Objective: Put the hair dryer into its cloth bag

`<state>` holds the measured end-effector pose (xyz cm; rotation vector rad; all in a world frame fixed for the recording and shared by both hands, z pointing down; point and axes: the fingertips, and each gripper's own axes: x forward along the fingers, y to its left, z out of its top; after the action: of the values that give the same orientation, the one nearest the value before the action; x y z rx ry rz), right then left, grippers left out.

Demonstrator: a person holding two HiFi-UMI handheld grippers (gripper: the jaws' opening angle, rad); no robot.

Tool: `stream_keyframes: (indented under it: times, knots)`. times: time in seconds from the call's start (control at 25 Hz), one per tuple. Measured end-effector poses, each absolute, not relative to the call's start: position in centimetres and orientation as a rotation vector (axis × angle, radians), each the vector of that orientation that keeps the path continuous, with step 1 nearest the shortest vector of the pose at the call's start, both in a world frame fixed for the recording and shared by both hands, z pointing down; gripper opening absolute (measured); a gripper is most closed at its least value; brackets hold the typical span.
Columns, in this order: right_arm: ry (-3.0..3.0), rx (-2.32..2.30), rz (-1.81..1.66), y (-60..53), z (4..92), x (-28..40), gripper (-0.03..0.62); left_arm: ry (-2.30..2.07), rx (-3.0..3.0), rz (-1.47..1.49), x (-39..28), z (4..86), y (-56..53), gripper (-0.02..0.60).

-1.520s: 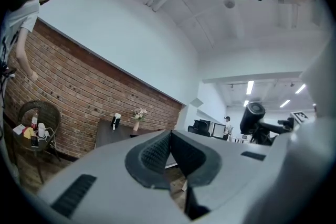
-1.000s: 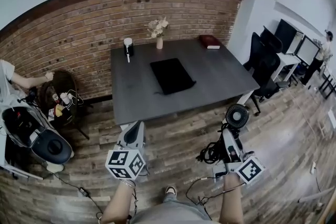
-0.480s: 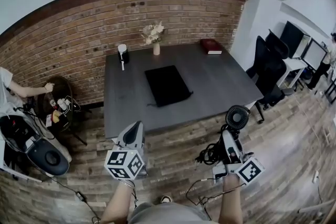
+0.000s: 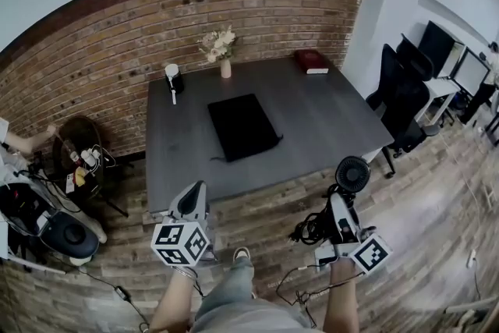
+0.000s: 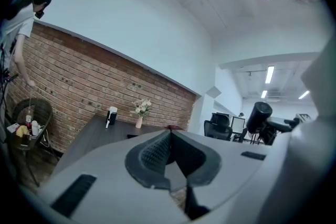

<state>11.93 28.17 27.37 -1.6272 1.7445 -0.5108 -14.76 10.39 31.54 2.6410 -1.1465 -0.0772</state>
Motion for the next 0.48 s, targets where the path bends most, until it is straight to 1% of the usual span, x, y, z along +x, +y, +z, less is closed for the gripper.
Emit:
stream_keyframes:
  times: [0.24,0.48]
  knots:
    - [1.727,-1.613,-0.506,25.3,27.9,14.5,0.236,-1.132,2.655,-0.113,-12.1,31.7,7.0,0.005]
    - [1.759,-1.636,-0.515,20.2,27.7,16.8,0.236,-1.13,2.638,-0.154,-9.2,31.5,1.3,0.006]
